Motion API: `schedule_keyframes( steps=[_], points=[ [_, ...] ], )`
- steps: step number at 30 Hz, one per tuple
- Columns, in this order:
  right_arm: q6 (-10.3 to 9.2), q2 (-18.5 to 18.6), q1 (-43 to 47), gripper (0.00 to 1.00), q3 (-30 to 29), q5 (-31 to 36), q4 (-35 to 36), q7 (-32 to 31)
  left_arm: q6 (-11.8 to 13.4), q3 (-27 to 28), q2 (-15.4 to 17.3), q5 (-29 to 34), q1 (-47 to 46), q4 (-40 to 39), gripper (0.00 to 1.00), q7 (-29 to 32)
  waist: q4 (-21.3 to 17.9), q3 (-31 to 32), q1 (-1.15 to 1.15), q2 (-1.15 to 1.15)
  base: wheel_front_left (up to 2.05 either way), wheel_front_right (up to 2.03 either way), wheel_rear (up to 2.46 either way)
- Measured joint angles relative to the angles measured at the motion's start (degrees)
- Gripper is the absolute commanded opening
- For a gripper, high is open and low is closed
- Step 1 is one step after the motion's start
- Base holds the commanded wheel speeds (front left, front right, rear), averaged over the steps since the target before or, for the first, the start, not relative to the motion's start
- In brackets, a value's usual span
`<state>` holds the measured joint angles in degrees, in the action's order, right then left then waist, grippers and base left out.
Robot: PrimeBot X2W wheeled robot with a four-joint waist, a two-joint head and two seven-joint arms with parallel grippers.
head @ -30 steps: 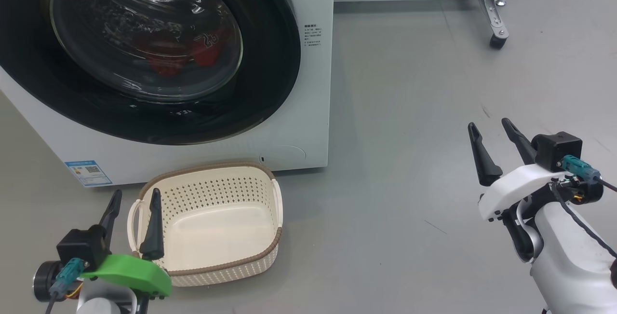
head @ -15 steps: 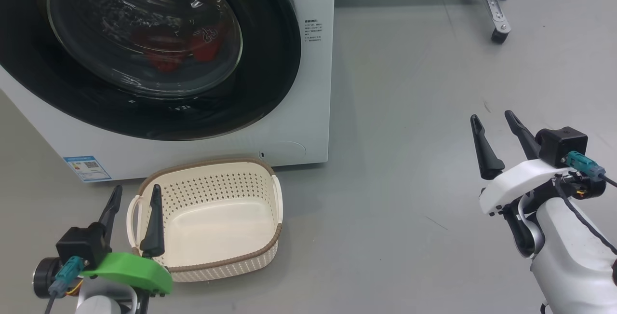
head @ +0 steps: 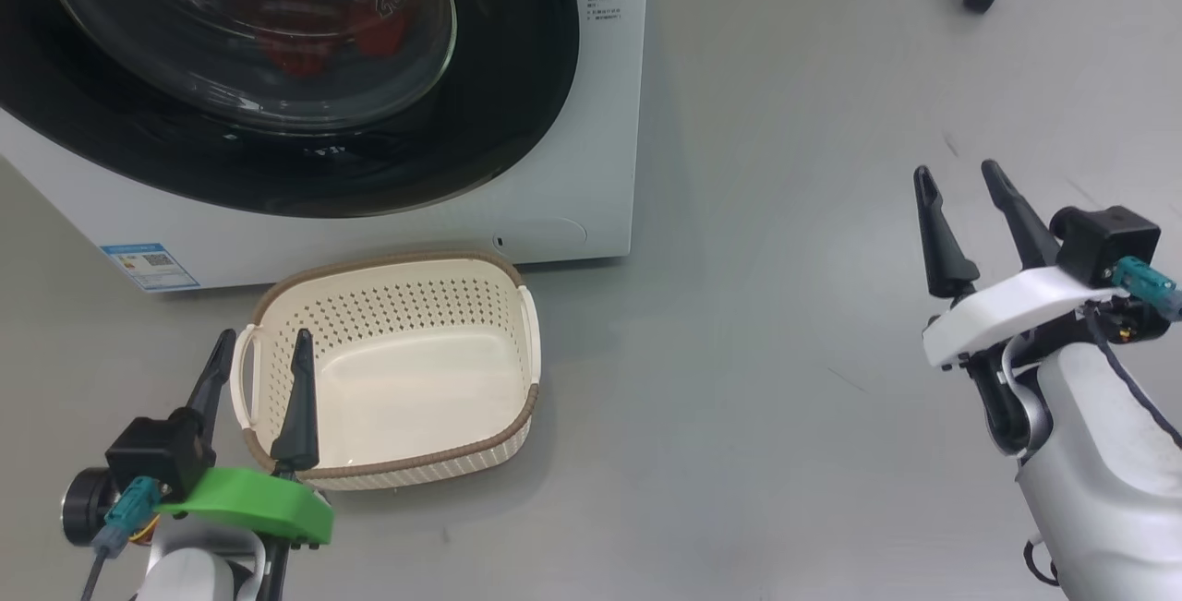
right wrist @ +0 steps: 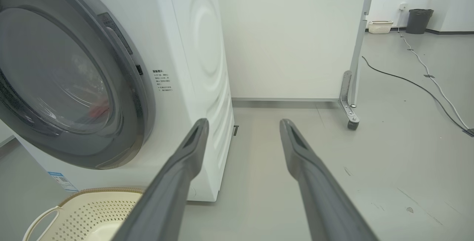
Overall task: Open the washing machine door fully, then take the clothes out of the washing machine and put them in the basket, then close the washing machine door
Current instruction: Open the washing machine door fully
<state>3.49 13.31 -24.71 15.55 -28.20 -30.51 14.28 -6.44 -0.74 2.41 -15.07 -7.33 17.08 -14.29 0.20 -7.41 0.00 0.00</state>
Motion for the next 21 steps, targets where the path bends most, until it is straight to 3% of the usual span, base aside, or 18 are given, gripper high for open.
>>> schedule_keyframes(
  steps=[8,9,10,12,21],
  points=[
    [1.78,-0.89,-4.38,1.0,-3.52,-2.1,3.98,0.15,-0.42,-1.45,-0.15,0.09,-2.9,-0.93,1.0,0.0,0.29,-4.51,0.0,0.0,0.0,0.0,0.0],
    [1.99,-1.13,-4.83,0.96,-4.43,-3.22,4.37,0.16,-0.43,-1.81,-0.18,0.22,-3.14,-0.94,1.0,-0.01,0.36,-5.07,0.0,0.0,0.0,0.0,0.0],
    [2.0,-1.26,-5.27,0.49,-5.12,-4.15,4.69,0.16,-0.43,-2.16,-0.24,0.24,-3.38,-0.97,1.0,-0.1,0.45,-5.62,0.0,0.0,0.0,0.0,0.0],
    [2.5,-1.72,-6.08,0.0,-7.0,-6.09,5.33,0.16,-0.43,-2.69,-0.31,0.24,-3.85,-1.02,1.0,-0.14,0.68,-6.7,0.0,0.0,0.0,0.0,0.0],
    [3.5,-5.57,-9.99,0.0,-12.44,-22.07,4.44,0.07,-0.44,-5.0,-0.44,-0.56,-6.82,-1.74,1.0,-0.15,2.88,-11.52,0.0,0.0,0.0,0.0,0.0]
  ],
)
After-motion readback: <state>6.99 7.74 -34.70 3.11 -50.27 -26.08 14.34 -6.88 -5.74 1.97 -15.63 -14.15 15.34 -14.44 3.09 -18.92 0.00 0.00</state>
